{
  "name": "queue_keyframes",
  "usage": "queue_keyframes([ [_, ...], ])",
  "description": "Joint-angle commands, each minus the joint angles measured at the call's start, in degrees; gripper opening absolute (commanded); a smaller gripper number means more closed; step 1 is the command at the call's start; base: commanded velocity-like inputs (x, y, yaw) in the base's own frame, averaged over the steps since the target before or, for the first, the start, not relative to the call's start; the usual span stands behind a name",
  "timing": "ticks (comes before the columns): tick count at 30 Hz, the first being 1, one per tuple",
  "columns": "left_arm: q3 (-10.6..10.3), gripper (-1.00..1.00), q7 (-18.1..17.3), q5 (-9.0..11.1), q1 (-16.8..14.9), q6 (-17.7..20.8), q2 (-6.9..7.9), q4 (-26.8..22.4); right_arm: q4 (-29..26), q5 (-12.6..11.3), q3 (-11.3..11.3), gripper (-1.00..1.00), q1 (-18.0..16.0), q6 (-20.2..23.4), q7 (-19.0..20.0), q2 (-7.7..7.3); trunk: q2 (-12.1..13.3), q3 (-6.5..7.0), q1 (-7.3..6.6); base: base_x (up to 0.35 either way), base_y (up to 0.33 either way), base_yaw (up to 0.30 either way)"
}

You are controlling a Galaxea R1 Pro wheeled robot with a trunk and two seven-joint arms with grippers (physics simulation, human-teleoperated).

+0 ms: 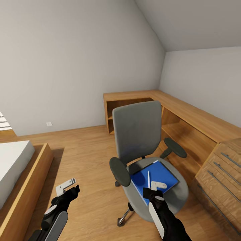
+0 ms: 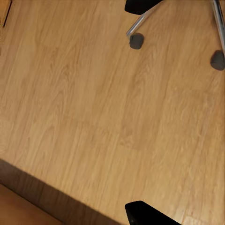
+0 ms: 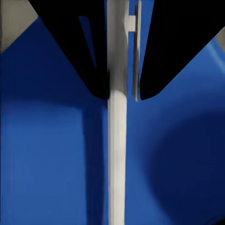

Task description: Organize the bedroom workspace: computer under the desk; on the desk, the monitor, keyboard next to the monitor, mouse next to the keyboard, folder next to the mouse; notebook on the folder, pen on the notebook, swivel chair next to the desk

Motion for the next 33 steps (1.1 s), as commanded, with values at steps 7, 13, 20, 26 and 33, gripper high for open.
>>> queue_keyframes([
  [7, -0.1, 1.00, 0.5, 0.2, 0.0, 0.1, 0.13, -0.1, -3.7, -0.6, 0.1, -1.00, 0.0, 0.1, -0.7, -0.10, 2.8, 1.21, -1.55, -0.005, 0.000, 0.000],
  [13, -0.1, 1.00, 0.5, 0.3, 0.0, 0.1, 0.13, -0.1, -7.5, -0.5, 0.1, -1.00, 0.1, 0.3, -0.8, -0.20, 5.2, 2.29, -2.87, -0.226, 0.000, 0.000],
  [20, -0.1, 1.00, 0.5, 0.3, 0.0, 0.2, 0.14, -0.1, -15.5, -0.6, 0.0, -1.00, 0.6, 3.5, -0.8, -0.45, 8.0, 3.54, -4.40, -0.325, 0.000, 0.000],
  [26, -0.1, 1.00, 0.5, 0.3, 0.8, 0.2, 0.08, -2.5, -23.9, -0.7, -0.3, -1.00, 2.7, 8.1, -0.8, -0.48, 10.4, 4.62, -5.72, -0.335, 0.000, 0.000],
  [33, -2.5, 1.00, 0.5, 0.2, 4.6, 0.2, 0.10, -6.6, -31.0, -0.7, -0.5, -1.00, 5.6, 11.9, -0.8, -0.48, 13.2, 5.88, -7.26, -0.249, 0.000, 0.000],
])
